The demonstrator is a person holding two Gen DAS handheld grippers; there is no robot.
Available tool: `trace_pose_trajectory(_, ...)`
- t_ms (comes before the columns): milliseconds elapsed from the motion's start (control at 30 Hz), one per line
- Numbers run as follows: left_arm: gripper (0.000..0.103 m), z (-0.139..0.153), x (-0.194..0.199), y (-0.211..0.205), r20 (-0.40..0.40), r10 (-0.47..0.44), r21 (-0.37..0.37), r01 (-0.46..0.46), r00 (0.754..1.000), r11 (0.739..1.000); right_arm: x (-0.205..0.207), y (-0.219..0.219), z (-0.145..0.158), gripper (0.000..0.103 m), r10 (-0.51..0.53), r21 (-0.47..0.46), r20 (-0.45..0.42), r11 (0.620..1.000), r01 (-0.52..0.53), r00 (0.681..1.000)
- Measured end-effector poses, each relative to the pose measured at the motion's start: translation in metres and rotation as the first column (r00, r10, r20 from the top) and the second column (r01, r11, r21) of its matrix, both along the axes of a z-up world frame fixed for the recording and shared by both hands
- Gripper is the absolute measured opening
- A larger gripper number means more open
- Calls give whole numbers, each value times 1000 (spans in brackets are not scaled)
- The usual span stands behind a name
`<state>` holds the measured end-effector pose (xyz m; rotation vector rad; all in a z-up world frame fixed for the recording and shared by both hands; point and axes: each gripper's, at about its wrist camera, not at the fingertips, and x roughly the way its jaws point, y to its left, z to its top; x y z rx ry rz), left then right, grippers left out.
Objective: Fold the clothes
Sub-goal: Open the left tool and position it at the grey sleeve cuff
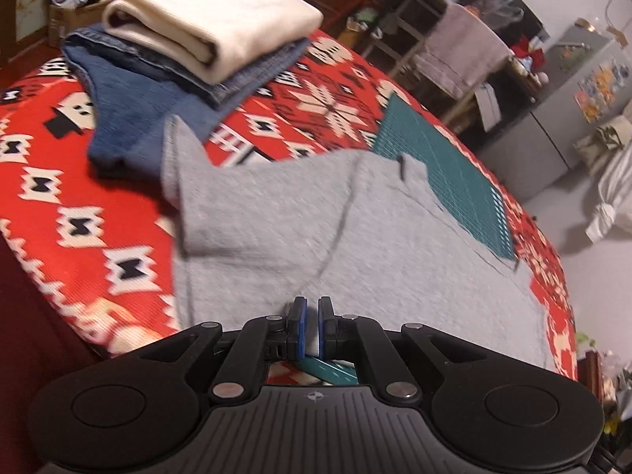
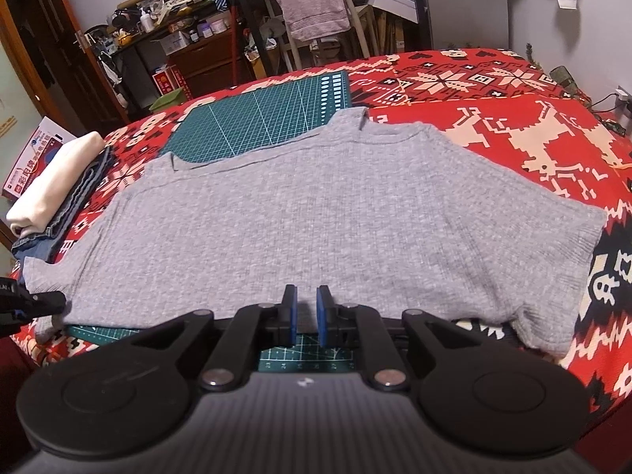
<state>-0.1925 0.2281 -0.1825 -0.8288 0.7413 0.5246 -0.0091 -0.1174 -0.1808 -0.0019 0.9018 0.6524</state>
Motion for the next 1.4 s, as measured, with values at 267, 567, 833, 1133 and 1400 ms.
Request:
trace_pose_trajectory(267,4,6,-2,1,8,-9,7,9,1000,1000,-1,-1,2,12,0,3,2,1000,0,1000)
trace_pose_trajectory(567,4,7,23,-2,58,-75,21,74,996,997,-2,1,3,12,7,4,5,1000,-7,1000)
trace_pose_trajectory(833,4,-3,19,8,-7,-27,36,27,1000,999,1,-3,5,12,-7,-1,10,1000,7,1000)
trace_pose_trajectory(1133,4,2,10,11,15,-26,21,26,1000,999,2,-2,5,12,-11,0,11,1000,11,1000)
trace_pose_trajectory(1400,10,21,-13,15,21,18,72,-19,1000,997,4,-2,3,12,-13,2,3,1000,13,1000)
